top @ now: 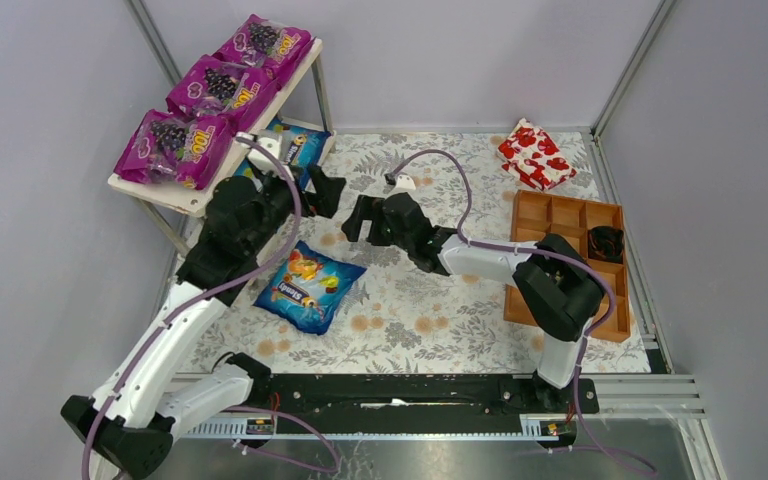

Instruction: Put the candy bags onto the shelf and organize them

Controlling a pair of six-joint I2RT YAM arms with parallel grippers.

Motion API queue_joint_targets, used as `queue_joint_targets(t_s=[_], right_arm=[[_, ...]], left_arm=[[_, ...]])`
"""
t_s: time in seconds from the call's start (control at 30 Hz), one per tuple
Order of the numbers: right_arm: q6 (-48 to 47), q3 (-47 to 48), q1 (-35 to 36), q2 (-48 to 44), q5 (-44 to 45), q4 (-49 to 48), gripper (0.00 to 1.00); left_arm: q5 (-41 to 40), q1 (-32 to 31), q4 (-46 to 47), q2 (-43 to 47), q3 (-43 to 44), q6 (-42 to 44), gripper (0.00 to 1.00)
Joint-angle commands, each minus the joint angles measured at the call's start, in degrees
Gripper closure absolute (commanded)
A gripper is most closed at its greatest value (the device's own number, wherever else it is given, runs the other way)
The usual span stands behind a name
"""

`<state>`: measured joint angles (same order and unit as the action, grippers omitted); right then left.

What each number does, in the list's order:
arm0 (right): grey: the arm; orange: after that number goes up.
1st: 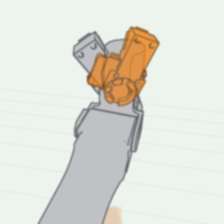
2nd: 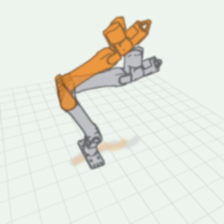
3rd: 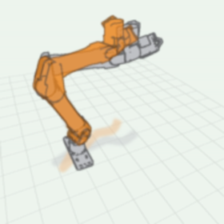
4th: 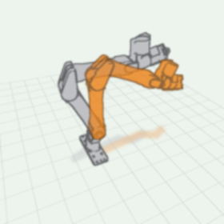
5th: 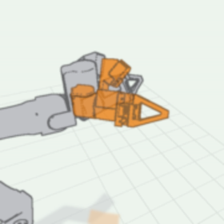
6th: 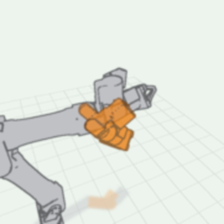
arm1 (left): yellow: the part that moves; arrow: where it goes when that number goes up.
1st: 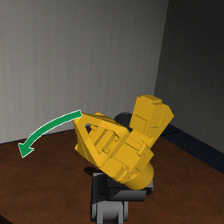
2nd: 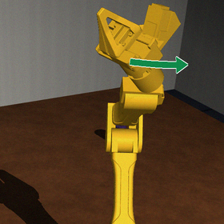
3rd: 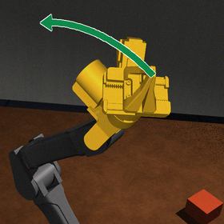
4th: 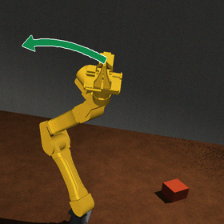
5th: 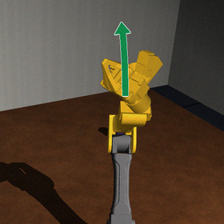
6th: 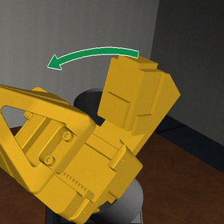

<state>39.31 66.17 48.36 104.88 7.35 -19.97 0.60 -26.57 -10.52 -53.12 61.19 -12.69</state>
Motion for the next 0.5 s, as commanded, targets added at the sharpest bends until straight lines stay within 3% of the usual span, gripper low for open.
queue_joint_targets(t_s=[0.0, 0.23, 0.47], right_arm=[[3.18, -0.97, -0.55, -1.63, -2.87, -4.43, 0.0], [10.03, -2.11, -0.79, 1.01, -8.19, -6.59, 0.0], [19.58, -7.62, 1.06, 5.46, -13.95, -14.83, 0.0]], left_arm=[[-3.73, -4.41, 2.05, -1.89, -0.05, 3.24, 0.01], [-8.06, -8.63, -4.75, -3.85, 5.09, 5.48, 0.01], [-9.17, -8.76, -3.94, -0.45, 3.28, 6.03, 0.01]])
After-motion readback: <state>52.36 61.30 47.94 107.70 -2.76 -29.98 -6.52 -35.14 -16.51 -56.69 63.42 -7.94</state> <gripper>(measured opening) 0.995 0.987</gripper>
